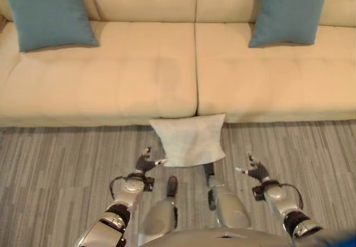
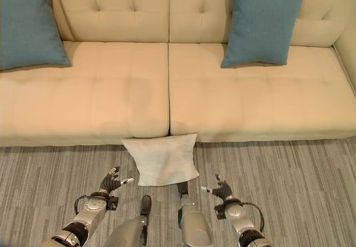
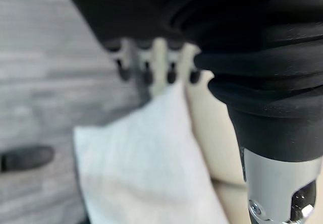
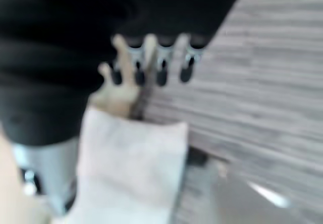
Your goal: Pick up all the scattered cushions and arrange them neatly on the sofa.
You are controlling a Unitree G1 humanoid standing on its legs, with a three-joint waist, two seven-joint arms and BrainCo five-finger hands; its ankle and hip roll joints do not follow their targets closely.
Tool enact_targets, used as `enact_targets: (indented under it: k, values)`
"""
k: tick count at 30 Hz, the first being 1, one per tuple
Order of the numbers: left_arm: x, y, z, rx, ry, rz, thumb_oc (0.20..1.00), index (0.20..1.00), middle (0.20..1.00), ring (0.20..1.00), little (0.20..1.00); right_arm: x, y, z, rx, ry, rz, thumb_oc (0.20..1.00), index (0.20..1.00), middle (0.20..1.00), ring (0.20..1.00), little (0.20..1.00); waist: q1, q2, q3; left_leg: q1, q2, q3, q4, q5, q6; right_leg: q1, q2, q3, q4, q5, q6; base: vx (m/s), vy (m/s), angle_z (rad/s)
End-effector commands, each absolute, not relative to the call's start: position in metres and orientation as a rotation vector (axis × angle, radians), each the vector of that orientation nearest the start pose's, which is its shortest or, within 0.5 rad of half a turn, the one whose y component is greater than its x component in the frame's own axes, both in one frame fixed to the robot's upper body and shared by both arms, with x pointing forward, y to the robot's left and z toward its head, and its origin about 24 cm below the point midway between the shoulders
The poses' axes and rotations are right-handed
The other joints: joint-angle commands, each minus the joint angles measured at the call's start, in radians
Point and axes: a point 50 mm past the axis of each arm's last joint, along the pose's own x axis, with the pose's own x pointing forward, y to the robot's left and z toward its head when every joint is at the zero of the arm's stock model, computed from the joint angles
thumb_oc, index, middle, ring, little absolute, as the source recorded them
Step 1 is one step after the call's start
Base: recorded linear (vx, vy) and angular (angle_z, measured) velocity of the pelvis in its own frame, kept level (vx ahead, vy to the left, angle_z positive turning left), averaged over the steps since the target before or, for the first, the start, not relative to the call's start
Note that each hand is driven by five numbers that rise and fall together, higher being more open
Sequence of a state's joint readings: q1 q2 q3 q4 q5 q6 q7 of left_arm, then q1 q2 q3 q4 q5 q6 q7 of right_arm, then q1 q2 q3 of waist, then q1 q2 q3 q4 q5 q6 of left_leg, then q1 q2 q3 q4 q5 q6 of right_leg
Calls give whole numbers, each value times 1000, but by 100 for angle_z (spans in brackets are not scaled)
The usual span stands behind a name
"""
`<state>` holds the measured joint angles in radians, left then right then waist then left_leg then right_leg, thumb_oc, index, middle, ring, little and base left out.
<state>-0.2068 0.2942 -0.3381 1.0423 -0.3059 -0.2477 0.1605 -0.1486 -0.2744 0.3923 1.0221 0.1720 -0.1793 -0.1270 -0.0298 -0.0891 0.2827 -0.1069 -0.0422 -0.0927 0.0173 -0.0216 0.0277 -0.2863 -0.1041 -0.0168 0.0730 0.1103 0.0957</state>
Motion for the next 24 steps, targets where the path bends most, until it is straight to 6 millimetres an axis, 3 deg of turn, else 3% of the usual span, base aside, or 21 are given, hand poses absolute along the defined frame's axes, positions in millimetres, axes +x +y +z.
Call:
enact_targets:
  k: [1, 8, 15, 17, 19, 21, 23, 24]
  values:
    - [223, 226, -93, 210, 573, 169, 1000, 1000, 1000, 1000, 1000, 215, -201, -101, -364, 618, 43, 1000, 1000, 1000, 1000, 1000, 38, 7, -18, -44, 6, -4, 24, 10, -58, 16, -25, -2, 106, -98, 38, -6, -81, -3]
    - [224, 229, -92, 194, 574, 195, 1000, 1000, 1000, 1000, 1000, 215, -209, -96, -353, 587, 20, 1000, 1000, 1000, 1000, 1000, 33, 22, -19, -78, 37, -42, 17, 42, -89, -3, -4, -43, 132, -132, 14, -27, -122, 17]
    - [253, 227, -71, 172, 479, 246, 1000, 1000, 1000, 1000, 1000, 232, -219, -82, -361, 531, -38, 1000, 1000, 1000, 1000, 1000, 25, 36, 30, -191, 35, -46, 86, 55, -101, -110, -12, -59, 211, -141, 11, -96, -41, 16]
    - [281, 229, -44, 142, 365, 281, 1000, 1000, 1000, 1000, 1000, 259, -222, -59, -364, 428, -95, 1000, 1000, 1000, 1000, 1000, 11, 34, 57, -317, 35, -25, 162, 59, -111, -222, -27, -60, 258, -133, 13, -200, -5, 14]
    - [296, 233, -30, 124, 316, 321, 1000, 1000, 1000, 1000, 1000, 282, -222, -38, -363, 351, -126, 1000, 1000, 1000, 1000, 1000, 4, 32, 64, -422, 33, -10, 214, 54, -115, -326, -32, -47, 301, -130, 15, -141, 47, 16]
    - [322, 236, 1, 112, 222, 366, 1000, 1000, 1000, 1000, 1000, 319, -220, 4, -360, 199, -179, 1000, 1000, 1000, 1000, 1000, -6, 30, 78, -618, 35, 4, 301, 45, -116, -506, -46, -15, 372, -127, 19, -151, 85, -1]
    - [333, 241, 17, 106, 178, 392, 1000, 1000, 1000, 1000, 1000, 334, -219, 28, -361, 114, -195, 1000, 1000, 1000, 1000, 1000, -10, 26, 87, -682, 40, 6, 347, 10, -118, -571, -49, -2, 415, -157, 22, -11, 28, -5]
    - [333, 241, 17, 105, 178, 392, 1000, 1000, 1000, 1000, 1000, 334, -219, 28, -361, 114, -195, 1000, 1000, 1000, 1000, 1000, -10, 26, 86, -686, 40, 7, 349, 9, -118, -574, -49, -2, 417, -159, 22, 0, 0, 0]
